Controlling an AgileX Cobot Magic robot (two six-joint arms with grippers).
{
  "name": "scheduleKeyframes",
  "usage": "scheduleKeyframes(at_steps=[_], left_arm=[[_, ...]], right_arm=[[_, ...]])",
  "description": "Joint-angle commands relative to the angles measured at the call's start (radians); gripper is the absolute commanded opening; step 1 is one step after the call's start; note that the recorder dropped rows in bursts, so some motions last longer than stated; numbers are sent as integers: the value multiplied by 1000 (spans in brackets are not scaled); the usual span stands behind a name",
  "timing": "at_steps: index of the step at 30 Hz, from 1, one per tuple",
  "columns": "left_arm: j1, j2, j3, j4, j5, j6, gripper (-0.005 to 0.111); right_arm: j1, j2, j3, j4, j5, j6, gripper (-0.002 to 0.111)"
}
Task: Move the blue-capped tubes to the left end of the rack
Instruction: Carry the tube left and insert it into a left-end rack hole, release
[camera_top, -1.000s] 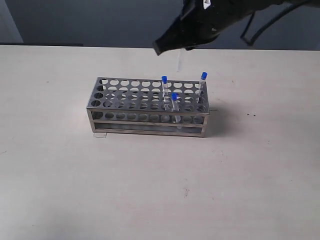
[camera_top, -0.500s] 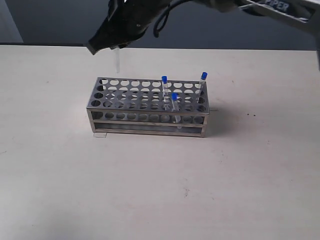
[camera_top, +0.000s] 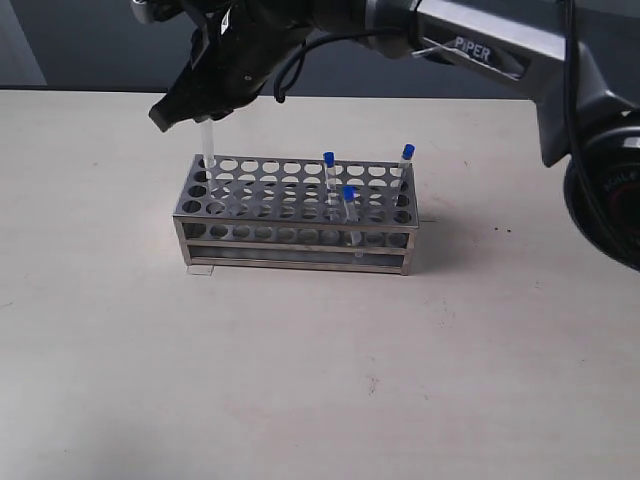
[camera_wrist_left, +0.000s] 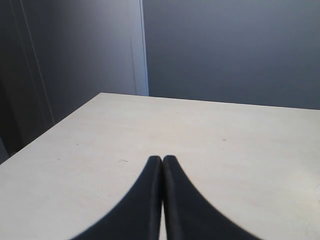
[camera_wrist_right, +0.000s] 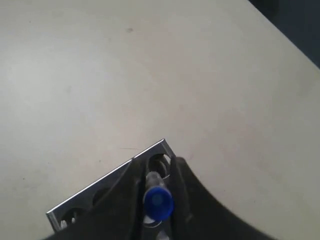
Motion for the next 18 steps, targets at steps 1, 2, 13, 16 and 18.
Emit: scheduleKeyframes(at_steps=[1, 2, 13, 16, 18], left_arm=[[-6, 3, 3, -5, -4, -2, 0], [-6, 3, 3, -5, -4, -2, 0], [-6, 3, 3, -5, -4, -2, 0], [-6, 3, 3, -5, -4, -2, 0], [-6, 3, 3, -5, -4, -2, 0]], right_arm=[[2, 20, -6, 0, -32, -10, -1], [2, 22, -6, 0, -36, -10, -1], [4, 46, -6, 11, -31, -10, -1], [4, 58, -6, 13, -37, -10, -1], [4, 68, -6, 16, -44, -10, -1]])
